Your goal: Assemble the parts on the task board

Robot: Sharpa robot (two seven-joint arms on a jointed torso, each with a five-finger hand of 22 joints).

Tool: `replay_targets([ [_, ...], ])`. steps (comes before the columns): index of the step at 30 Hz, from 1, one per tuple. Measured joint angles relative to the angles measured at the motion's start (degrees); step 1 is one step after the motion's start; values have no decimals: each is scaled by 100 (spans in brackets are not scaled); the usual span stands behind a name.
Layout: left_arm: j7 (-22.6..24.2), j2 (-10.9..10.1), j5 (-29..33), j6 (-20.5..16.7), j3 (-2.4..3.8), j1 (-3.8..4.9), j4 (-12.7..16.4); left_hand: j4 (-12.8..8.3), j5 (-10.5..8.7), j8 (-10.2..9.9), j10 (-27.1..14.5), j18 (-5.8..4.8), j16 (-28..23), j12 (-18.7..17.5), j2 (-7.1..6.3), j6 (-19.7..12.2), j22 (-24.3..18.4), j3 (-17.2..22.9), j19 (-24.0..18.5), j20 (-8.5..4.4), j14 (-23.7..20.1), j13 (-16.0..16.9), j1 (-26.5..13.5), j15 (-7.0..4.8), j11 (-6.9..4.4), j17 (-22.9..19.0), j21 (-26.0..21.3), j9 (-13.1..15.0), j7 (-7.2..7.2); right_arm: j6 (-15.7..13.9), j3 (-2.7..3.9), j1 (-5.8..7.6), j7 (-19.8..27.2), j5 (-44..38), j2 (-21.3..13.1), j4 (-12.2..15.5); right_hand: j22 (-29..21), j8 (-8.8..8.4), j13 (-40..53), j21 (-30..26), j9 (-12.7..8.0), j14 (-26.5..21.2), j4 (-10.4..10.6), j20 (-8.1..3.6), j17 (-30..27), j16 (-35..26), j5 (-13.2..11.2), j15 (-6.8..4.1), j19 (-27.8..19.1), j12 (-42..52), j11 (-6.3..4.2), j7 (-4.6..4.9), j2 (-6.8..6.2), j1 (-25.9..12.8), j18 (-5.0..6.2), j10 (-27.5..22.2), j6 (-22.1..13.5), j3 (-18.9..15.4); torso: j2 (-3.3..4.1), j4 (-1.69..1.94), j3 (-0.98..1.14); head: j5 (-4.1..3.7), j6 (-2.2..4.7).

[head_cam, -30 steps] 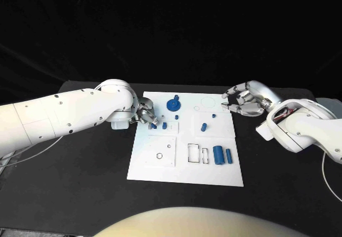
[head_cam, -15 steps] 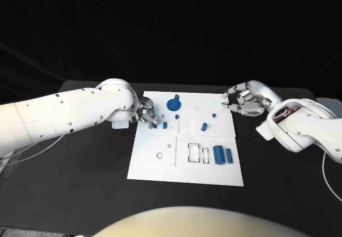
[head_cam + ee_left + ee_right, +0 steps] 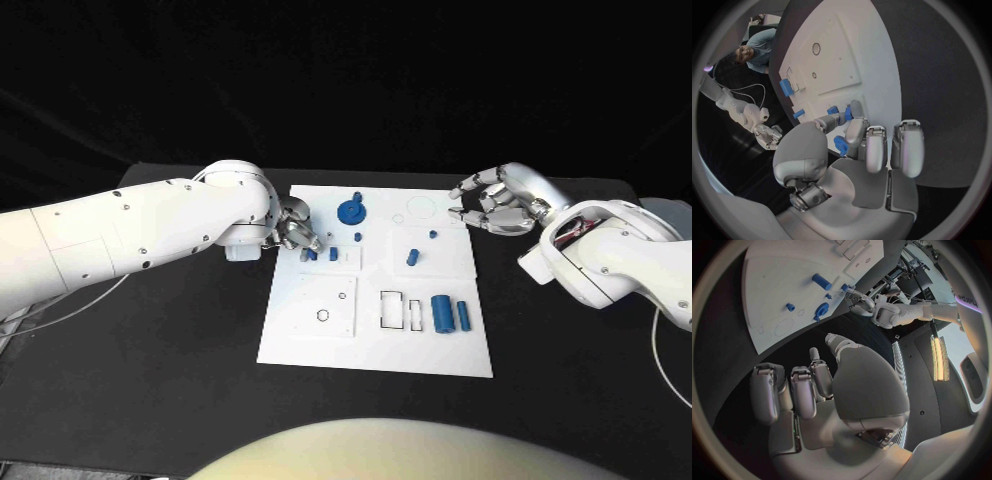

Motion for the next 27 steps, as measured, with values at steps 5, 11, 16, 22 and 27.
replay_targets([
  [5,-1,1,-2,0,0,0,-5,30,0,-8,0,0,0,0,6,10,0,-30,0,0,0,7,-6,0,0,0,0,-5,-9,0,0,0,0,0,0,0,0,0,0,0,0,0,0,0,0,0,0,0,0,0,0,0,0,0,0,0,0,0,1,-1,-1,-6,4],
  [11,-1,1,-3,0,0,1,-7,61,0,-8,0,0,0,0,6,11,0,-61,0,0,0,15,-6,0,0,0,0,-11,-10,0,0,0,0,-1,0,0,-1,0,0,0,0,0,0,0,0,0,0,0,0,0,0,0,-24,-23,0,0,0,0,2,0,-1,-9,5],
  [16,-1,-2,-4,0,0,1,-7,77,0,-7,0,0,0,0,-17,12,0,-77,0,0,0,25,-29,0,0,0,0,-10,-11,0,0,0,1,-1,-1,0,-1,0,0,0,-5,0,0,0,0,0,0,0,0,0,0,0,-23,-23,0,0,0,0,3,0,-1,-9,3],
  [22,-2,-9,-7,3,0,0,-5,167,1,-7,-1,0,0,21,-63,12,0,-166,0,0,0,44,-120,0,1,0,0,-25,-11,0,0,-1,1,-1,-3,1,-1,22,5,0,-5,0,0,0,1,0,0,0,0,0,0,0,-23,-23,0,0,0,0,3,-1,-2,-9,-6],
  [27,-4,-17,-8,17,-6,-5,6,219,2,-7,-1,0,0,21,-124,20,0,-297,0,1,0,51,-182,0,1,0,0,-32,-20,0,0,-1,2,-1,-3,1,-2,22,4,0,-4,0,0,0,4,0,0,0,0,0,0,0,-23,-23,0,0,0,0,3,-2,-1,-8,-8],
])
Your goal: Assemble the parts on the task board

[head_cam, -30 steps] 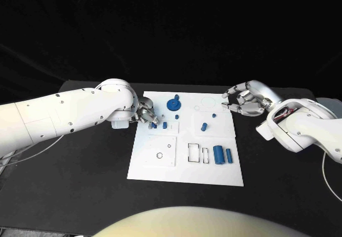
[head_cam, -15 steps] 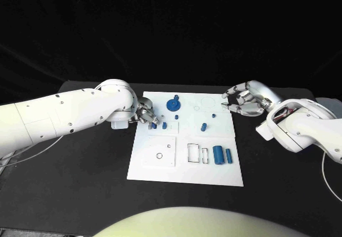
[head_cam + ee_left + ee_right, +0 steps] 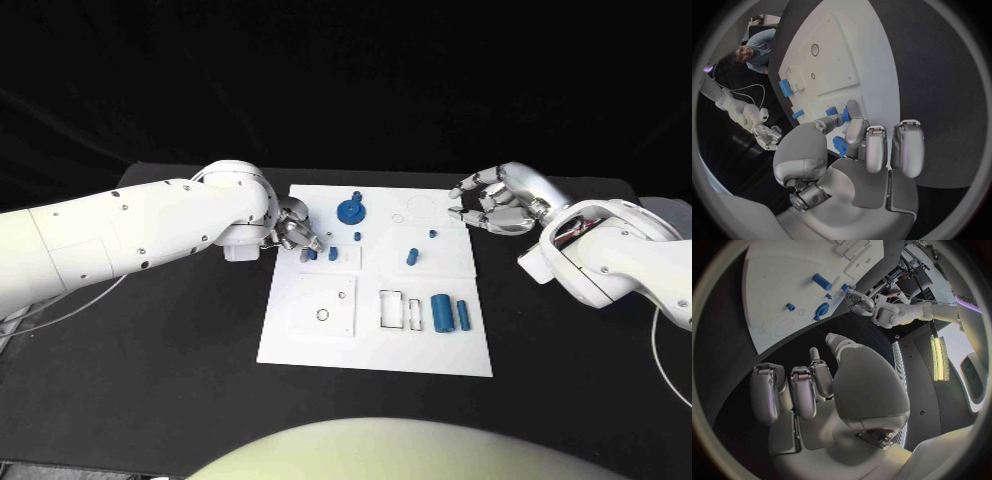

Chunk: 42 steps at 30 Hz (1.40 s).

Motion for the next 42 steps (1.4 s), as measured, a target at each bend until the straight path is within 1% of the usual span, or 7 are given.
replay_targets([
  [13,6,-47,2,67,-1,-4,55,42,0,1,0,0,0,0,-27,0,0,-73,0,0,0,3,-27,0,0,0,0,-6,-1,0,0,-2,2,0,-2,0,-1,0,-1,0,0,0,0,0,-1,0,0,0,0,0,0,0,0,0,0,0,0,0,-1,1,0,-4,-4],
  [17,7,-55,2,71,-1,-5,64,93,0,1,0,0,0,0,-27,11,0,-125,0,0,0,3,-27,0,0,0,0,-12,10,-1,0,-2,3,0,-3,0,-1,0,-1,0,0,0,0,0,-1,0,0,0,0,0,0,0,0,0,0,0,0,0,-2,2,0,-3,-4],
  [19,7,-57,2,71,-1,-7,66,112,0,1,0,0,0,0,-53,21,0,-178,0,0,0,3,-53,0,0,0,0,-16,19,-1,0,-2,4,0,-3,0,-1,0,-1,0,0,0,0,0,-1,0,0,0,0,0,0,0,0,0,0,0,0,0,-2,2,0,1,-2],
  [30,10,-57,1,39,4,-15,64,464,0,4,1,0,0,0,-129,31,4,-717,0,1,-21,2,-62,-20,-1,0,0,-32,10,-1,0,-4,6,1,-3,-1,-1,0,-2,0,-5,0,0,0,-2,0,0,0,0,0,0,0,0,0,0,0,0,0,-2,2,1,3,12],
  [34,10,-73,2,9,15,-26,80,655,-63,5,21,0,0,-28,-165,32,4,-972,0,0,-21,-2,-26,-20,-21,0,0,-39,10,-2,0,-5,7,2,-2,-2,3,0,-2,0,-5,0,16,0,-2,0,0,0,0,0,0,0,-23,-23,0,0,0,16,-2,2,-1,-2,16],
  [38,10,-123,4,-42,52,-39,119,735,-97,-1,21,0,0,-56,-190,29,4,-1070,0,0,-21,-28,-1,-20,-21,0,0,-39,11,-2,0,-8,9,3,-1,-4,3,0,-2,0,-5,0,16,0,-3,0,0,0,0,0,0,0,-23,-23,0,0,0,16,-2,2,-1,-2,18],
  [42,9,-180,4,-114,128,-40,160,776,-97,-2,21,0,0,-100,-210,29,4,-1124,0,0,-21,-86,19,-20,-21,0,0,-45,11,-2,0,-12,12,3,1,-7,3,0,-3,0,-5,0,16,0,-3,0,0,0,0,0,0,0,-23,-23,0,0,0,16,-4,2,-1,-2,32],
])
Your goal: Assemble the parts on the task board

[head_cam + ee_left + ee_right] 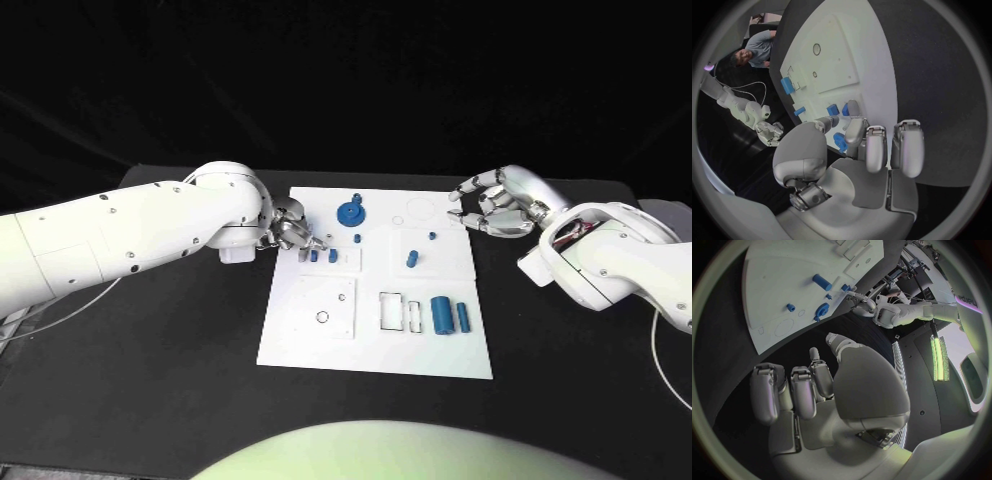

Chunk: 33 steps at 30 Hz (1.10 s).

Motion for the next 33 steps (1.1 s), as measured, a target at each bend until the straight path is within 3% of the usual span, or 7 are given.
replay_targets([
  [6,0,-99,2,-211,143,5,119,79,0,-36,-225,0,0,-286,6,-166,0,-129,-22,-21,0,-339,283,0,33,0,-106,0,52,0,0,-12,4,1,1,-5,0,0,0,-21,0,0,0,0,0,-22,0,0,0,0,0,0,0,0,0,0,0,0,-1,1,-3,-12,22],
  [9,37,-142,25,-453,198,6,199,137,45,-123,-726,10,-68,-885,-68,-498,-33,-248,-138,4,11,-1082,659,18,132,0,-461,0,171,-2,0,-18,8,3,1,-16,-1,0,0,-21,0,0,0,0,0,-22,0,0,0,0,0,0,0,0,0,0,0,0,-1,-3,-3,-24,41],
  [13,338,-152,101,-1011,218,11,268,165,45,-302,-2068,548,-1358,-2146,-217,-1243,-2215,-354,-1463,214,-349,-2458,1402,339,462,-530,-2401,-63,513,-6,0,-25,17,7,1,-32,-1,0,-1,-102,0,0,0,0,-1,-46,0,0,0,-64,-29,0,0,0,0,-33,0,0,-2,-1,-4,-43,72],
  [15,596,-131,136,-1300,192,14,284,117,45,-420,-2496,717,-2218,-2431,-317,-1524,-3224,-347,-2073,344,-990,-2687,1873,489,638,-1433,-3402,-160,692,-9,0,-26,25,9,1,-39,-1,0,-1,-203,-1,0,0,0,-1,-100,0,0,0,-128,-27,0,0,0,8,-119,0,0,-2,2,-4,-65,93],
  [19,1351,-30,159,-1944,71,4,282,-233,46,-671,-3176,716,-3379,-3006,-520,-1795,-3867,-197,-2419,553,-2095,-3194,2897,697,844,-2676,-4263,-444,891,-23,0,-30,55,20,7,-60,-1,89,-315,-903,-4,-1,9,-45,-1,-407,0,-28,-260,-643,-42,-15,0,0,253,-621,-15,54,-2,3,-7,-94,148],
  [23,2189,80,-2,-2541,-22,-76,232,-451,45,-873,-3393,716,-3439,-3409,-622,-1855,-4024,-138,-2402,587,-2304,-3658,3416,748,912,-2879,-4481,-728,908,-53,0,-35,108,47,9,-78,-712,173,-1470,-2344,-4,-30,13,-81,-401,-1091,0,-93,-926,-1780,-75,-21,0,0,535,-1515,-21,175,-1,1,-9,-118,196],
  [33,3367,325,-1330,-3165,-116,-226,-30,-698,-48,-1630,-3078,715,-2487,-4353,-771,-1230,-3640,-44,-2148,533,-1637,-4780,3662,686,852,-2572,-3961,-1528,679,-137,-2,-47,246,154,23,-99,-1556,222,-2546,-3548,-23,-259,-8,-85,-1051,-1722,26,-93,-1295,-2738,-72,-60,-24,25,671,-2159,-81,261,2,-2,-5,-152,290],
])
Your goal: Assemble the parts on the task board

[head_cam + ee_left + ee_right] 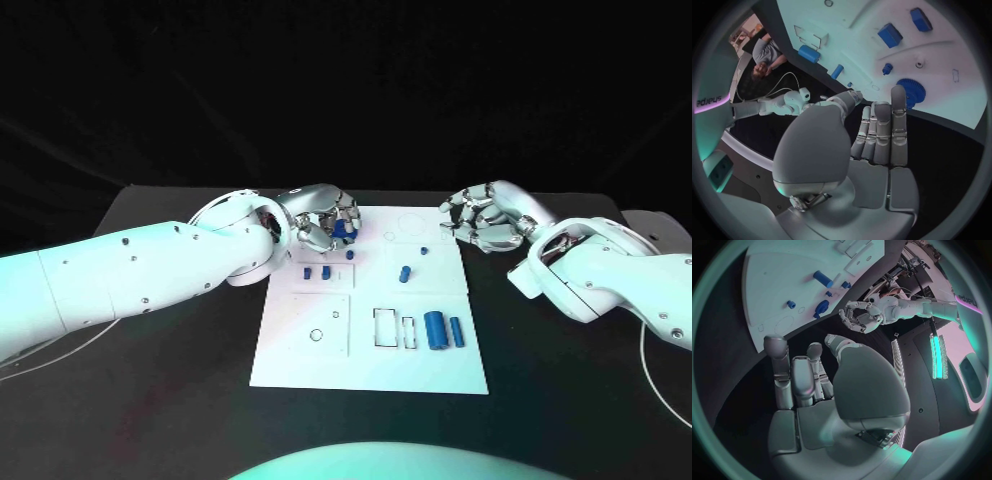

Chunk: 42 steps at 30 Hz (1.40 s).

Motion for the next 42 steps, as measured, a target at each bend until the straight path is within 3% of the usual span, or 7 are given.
replay_targets([
  [4,87,109,-591,56,-17,-26,-118,-7,-41,-145,-50,0,312,-233,-66,27,283,-42,108,1,132,-202,-66,-21,-1,153,286,-103,-27,-21,0,-4,35,28,9,-2,-41,0,-56,-37,-6,0,15,0,-21,-28,0,0,0,-23,-3,-2,0,0,0,-3,-3,15,3,-2,3,-1,21],
  [11,101,228,-1262,275,-25,-45,-263,25,-67,-190,-15,0,776,-351,-66,212,958,-105,449,8,453,-355,-66,-11,2,531,925,-164,-7,-44,0,-8,70,53,17,-4,-96,0,-121,-124,-6,0,15,1,-59,-77,0,0,2,-89,-9,-3,0,0,0,-32,-22,15,5,-8,5,-2,37],
  [15,82,288,-1508,439,-26,-49,-334,40,-68,-266,58,-22,964,-407,-66,263,1243,-120,563,11,574,-424,-66,-10,-2,696,1194,-202,4,-58,-1,-8,82,62,24,-6,-364,25,-256,-508,-12,-119,15,-1,-292,-325,0,-10,-146,-193,10,-4,0,0,50,-73,-41,34,7,-11,6,-5,38],
  [16,76,301,-1549,477,-26,-50,-349,40,-68,-266,100,-93,996,-429,-66,289,1291,-120,593,8,580,-438,-66,-9,-6,714,1241,-204,16,-61,-1,-8,84,64,26,-6,-413,35,-278,-580,-12,-132,16,3,-333,-367,0,-9,-161,-207,2,-4,0,0,90,-82,-42,48,7,-12,6,-5,38],
  [37,-53,603,-1942,870,-25,-55,-723,-15,-67,-417,476,-94,1294,-628,35,551,1833,96,789,52,768,-634,34,20,27,909,1751,-276,73,-112,-1,-10,112,78,51,-5,-518,44,-355,-699,-16,-131,16,3,-401,-443,23,-9,-160,-236,-9,-1,0,0,89,-91,-59,48,10,-6,3,-44,7],
  [39,-62,637,-1951,880,-25,-57,-768,-22,-91,-420,529,-184,1318,-649,35,573,1887,136,809,31,805,-649,34,12,15,921,1804,-286,63,-113,-1,-10,113,79,54,-2,-518,44,-355,-699,-16,-131,16,3,-401,-443,22,-9,-160,-235,-9,-1,0,0,89,-91,-59,48,10,-5,3,-47,4],
  [42,-72,668,-1957,887,-25,-58,-813,-43,-97,-450,597,-183,1351,-662,56,604,1958,179,850,31,820,-667,56,10,2,952,1872,-286,72,-113,-1,-10,113,79,55,1,-531,44,-364,-732,-16,-131,16,3,-401,-467,23,-9,-160,-236,-9,-1,-1,-1,90,-91,-59,48,10,-4,3,-49,0],
])
